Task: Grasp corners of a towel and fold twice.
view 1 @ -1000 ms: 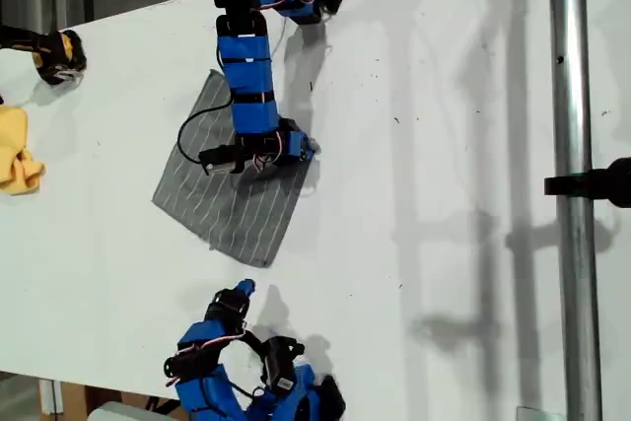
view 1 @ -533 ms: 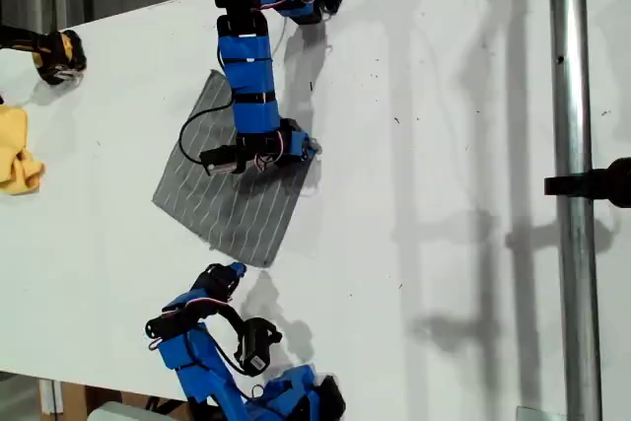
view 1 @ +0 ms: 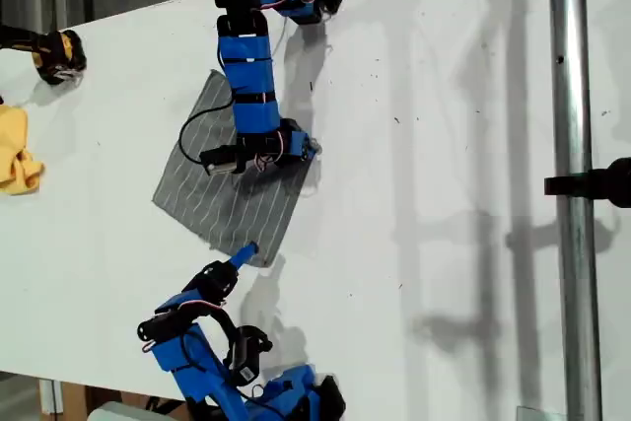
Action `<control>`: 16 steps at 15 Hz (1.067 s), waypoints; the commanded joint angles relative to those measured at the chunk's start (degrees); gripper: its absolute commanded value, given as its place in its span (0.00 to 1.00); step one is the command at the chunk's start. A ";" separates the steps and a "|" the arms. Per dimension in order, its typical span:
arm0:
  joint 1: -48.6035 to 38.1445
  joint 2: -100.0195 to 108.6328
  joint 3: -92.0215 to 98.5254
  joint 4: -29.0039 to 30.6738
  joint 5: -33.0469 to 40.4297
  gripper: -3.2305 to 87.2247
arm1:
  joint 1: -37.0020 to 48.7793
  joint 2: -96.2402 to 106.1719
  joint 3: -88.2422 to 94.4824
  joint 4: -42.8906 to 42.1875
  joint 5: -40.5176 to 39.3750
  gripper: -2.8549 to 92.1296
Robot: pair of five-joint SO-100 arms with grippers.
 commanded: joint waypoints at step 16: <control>-7.82 -15.91 10.55 -16.26 2.55 0.38 | -1.41 3.52 0.26 0.00 0.70 0.03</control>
